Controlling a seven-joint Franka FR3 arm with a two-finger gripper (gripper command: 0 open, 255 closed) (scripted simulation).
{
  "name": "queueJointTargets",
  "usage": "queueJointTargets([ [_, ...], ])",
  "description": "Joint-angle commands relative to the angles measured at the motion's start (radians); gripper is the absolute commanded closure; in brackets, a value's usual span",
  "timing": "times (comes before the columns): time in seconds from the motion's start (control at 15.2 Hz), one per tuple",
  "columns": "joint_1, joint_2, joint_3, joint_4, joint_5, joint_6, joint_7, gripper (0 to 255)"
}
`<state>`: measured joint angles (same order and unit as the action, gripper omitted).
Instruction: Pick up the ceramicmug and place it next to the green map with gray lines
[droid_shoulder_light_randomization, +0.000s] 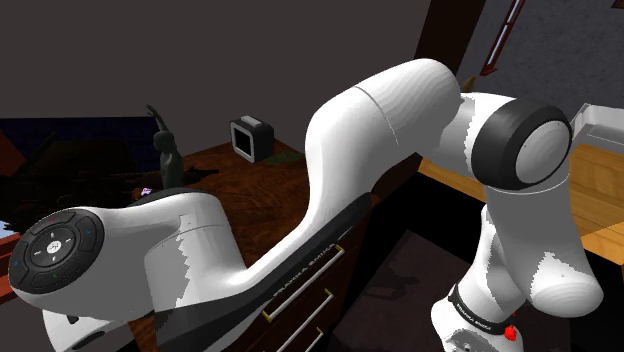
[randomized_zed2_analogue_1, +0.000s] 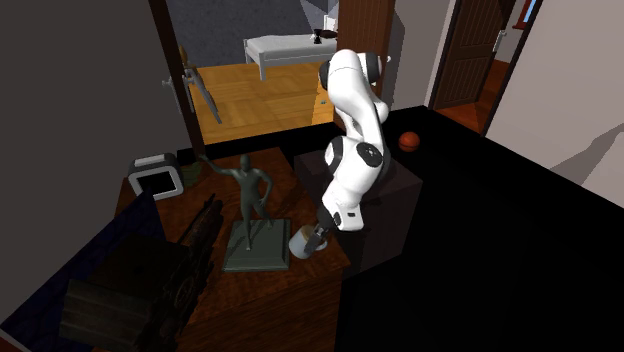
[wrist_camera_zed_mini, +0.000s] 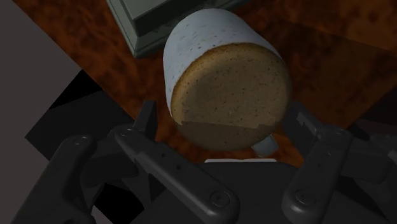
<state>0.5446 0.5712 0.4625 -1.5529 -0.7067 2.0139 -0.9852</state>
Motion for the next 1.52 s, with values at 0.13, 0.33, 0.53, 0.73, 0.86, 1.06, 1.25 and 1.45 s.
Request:
queueJointTargets([
  [0.13, -0.001, 0.005, -0.002, -0.001, -0.004, 0.007, 0.001, 0],
  [0.33, 0.000, 0.005, -0.002, -0.001, -0.004, 0.007, 0.001, 0],
  [0.53, 0.000, 0.005, -0.002, -0.001, -0.004, 0.006, 0.001, 255],
  [0.73, 0.000, 0.006, -0.002, -0.001, -0.004, 0.006, 0.002, 255],
  [0.86, 0.000, 0.006, -0.002, -0.001, -0.004, 0.007, 0.002, 255],
  [1.06, -0.001, 0.005, -0.002, -0.001, -0.004, 0.007, 0.001, 255],
  [1.25, -0.003, -0.011, 0.005, 0.012, 0.010, -0.019, -0.015, 255],
  [1.45, -0.004, -0.027, 0.011, 0.028, 0.022, -0.045, -0.032, 255],
])
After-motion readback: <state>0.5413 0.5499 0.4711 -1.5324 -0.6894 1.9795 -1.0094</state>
